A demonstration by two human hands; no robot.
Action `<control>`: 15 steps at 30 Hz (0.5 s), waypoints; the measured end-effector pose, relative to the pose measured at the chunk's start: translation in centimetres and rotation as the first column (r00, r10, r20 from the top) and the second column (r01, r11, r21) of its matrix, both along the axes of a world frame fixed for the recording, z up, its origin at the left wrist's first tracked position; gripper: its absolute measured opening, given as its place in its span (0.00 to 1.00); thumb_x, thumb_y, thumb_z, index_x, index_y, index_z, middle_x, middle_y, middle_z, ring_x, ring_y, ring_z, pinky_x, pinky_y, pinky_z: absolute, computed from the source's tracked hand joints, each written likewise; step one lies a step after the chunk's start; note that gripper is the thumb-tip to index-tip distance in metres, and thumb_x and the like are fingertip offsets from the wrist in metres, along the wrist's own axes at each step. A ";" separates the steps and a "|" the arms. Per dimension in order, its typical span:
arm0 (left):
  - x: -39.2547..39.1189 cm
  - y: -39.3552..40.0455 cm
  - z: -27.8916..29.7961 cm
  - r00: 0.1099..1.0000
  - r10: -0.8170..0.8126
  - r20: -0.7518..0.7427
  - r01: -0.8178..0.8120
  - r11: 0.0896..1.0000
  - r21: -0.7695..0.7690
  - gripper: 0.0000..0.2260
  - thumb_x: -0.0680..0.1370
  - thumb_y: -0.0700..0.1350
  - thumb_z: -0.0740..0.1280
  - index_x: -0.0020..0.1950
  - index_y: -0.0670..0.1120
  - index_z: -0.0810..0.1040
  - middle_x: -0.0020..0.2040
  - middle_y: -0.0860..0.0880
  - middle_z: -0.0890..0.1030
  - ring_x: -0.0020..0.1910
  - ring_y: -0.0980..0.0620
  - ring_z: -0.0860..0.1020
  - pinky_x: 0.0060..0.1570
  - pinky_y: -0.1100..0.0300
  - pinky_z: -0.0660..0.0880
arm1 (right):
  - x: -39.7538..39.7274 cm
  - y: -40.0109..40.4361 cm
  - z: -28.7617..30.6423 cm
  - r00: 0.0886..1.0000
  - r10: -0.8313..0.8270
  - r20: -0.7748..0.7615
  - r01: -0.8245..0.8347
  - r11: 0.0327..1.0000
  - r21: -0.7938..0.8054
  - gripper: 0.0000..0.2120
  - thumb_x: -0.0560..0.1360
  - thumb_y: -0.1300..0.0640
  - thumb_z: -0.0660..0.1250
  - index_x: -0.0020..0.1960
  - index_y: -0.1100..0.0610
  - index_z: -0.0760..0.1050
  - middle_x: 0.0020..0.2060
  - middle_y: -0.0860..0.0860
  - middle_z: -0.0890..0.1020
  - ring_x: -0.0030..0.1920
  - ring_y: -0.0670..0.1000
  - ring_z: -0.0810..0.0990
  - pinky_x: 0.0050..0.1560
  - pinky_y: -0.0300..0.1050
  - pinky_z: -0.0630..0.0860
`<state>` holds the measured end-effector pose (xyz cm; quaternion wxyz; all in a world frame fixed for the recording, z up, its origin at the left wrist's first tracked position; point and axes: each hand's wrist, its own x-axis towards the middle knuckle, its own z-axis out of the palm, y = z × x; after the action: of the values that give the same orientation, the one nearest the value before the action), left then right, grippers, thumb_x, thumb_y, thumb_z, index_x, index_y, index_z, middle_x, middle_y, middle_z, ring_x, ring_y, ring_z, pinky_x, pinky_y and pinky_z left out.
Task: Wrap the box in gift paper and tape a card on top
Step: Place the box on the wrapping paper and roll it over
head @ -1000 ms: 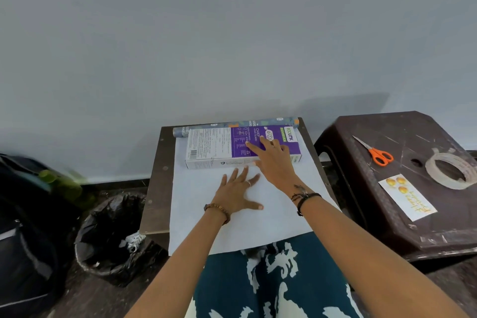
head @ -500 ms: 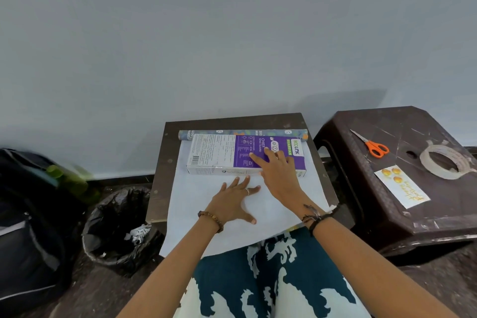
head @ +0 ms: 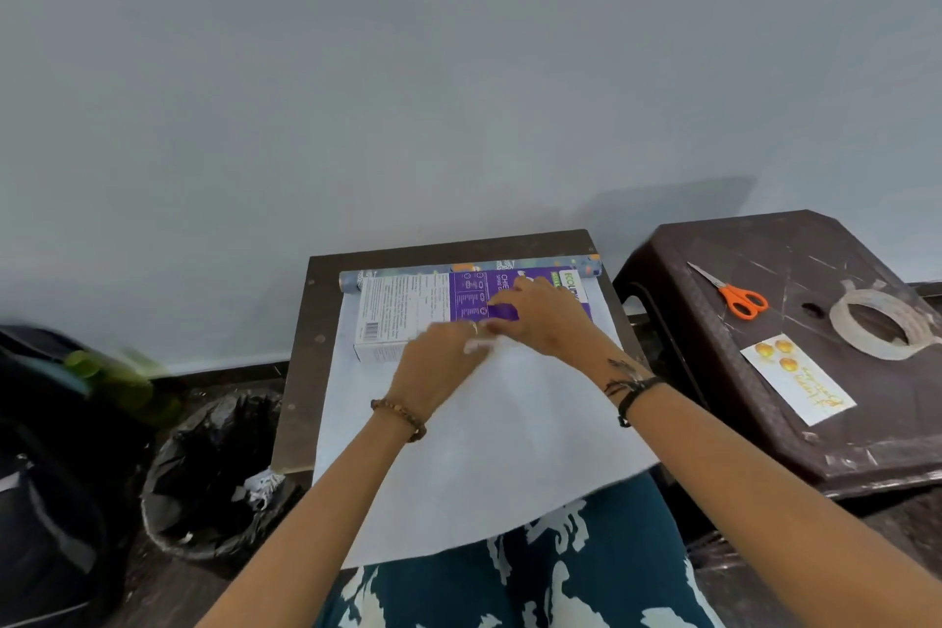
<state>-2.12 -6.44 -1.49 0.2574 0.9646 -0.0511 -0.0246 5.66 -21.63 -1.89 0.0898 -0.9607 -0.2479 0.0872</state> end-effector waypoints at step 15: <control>7.5 1.0 -0.2 0.972 -0.039 -0.230 0.079 0.982 0.171 0.30 0.71 0.51 0.72 0.70 0.47 0.63 0.68 0.48 0.70 0.65 0.49 0.71 0.64 0.57 0.67 | 12.6 4.6 -1.3 0.938 -0.072 -0.340 0.119 0.986 0.120 0.25 0.76 0.46 0.65 0.67 0.60 0.69 0.61 0.57 0.76 0.59 0.55 0.76 0.56 0.43 0.70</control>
<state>5.37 -5.43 -1.71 0.1731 0.9728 -0.0479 -0.1461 18.25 -17.05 -3.21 0.2010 -0.9343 -0.1875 0.2269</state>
